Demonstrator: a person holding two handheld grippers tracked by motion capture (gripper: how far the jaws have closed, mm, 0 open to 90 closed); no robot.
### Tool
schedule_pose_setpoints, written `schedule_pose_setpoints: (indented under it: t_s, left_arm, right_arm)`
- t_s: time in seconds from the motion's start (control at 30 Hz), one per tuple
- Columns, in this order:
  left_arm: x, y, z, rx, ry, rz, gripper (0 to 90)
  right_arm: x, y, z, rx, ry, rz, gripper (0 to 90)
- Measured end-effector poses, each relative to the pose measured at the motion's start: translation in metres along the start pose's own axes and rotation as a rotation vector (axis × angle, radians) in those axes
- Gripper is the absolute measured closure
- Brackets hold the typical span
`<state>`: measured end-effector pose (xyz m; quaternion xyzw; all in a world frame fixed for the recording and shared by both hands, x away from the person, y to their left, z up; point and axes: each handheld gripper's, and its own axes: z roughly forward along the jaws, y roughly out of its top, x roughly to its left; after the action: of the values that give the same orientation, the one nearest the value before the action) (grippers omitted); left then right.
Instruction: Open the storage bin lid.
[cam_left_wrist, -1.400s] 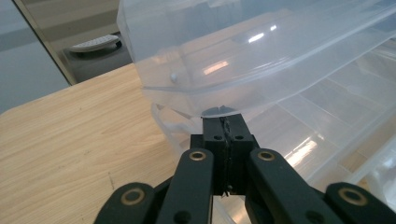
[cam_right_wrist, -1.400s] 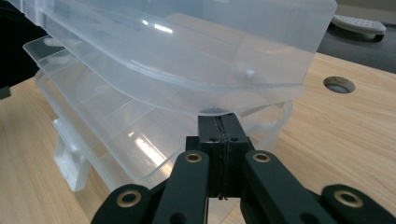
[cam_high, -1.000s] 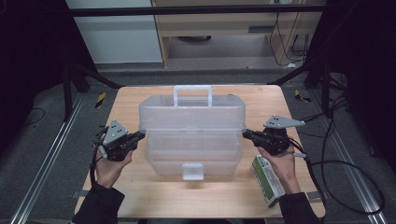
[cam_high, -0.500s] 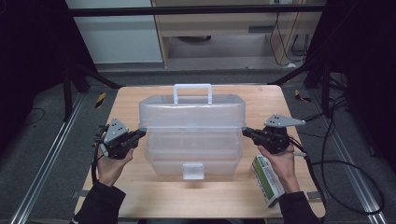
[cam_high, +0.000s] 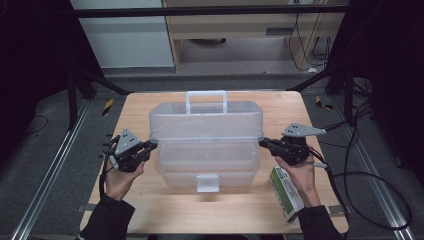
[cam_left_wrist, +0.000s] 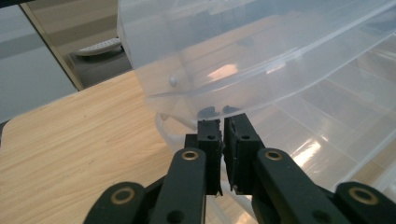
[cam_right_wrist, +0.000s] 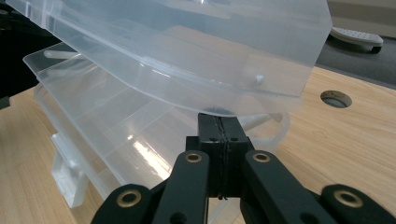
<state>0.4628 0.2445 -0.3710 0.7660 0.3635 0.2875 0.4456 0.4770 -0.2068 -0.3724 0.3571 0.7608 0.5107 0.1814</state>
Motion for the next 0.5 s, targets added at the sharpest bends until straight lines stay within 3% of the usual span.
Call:
schedule_pose_setpoints:
  t_s: [0.1, 0.5]
  left_arm:
    - [0.0011, -0.0034, -0.0034, 0.012, 0.034, 0.017, 79.7]
    - [0.0011, -0.0011, -0.0008, -0.011, 0.084, 0.035, 62.0]
  right_arm:
    - [0.0, -0.0001, -0.0002, 0.003, 0.001, -0.002, 90.0]
    - [0.0004, -0.0007, 0.0006, 0.011, 0.0, -0.004, 90.0]
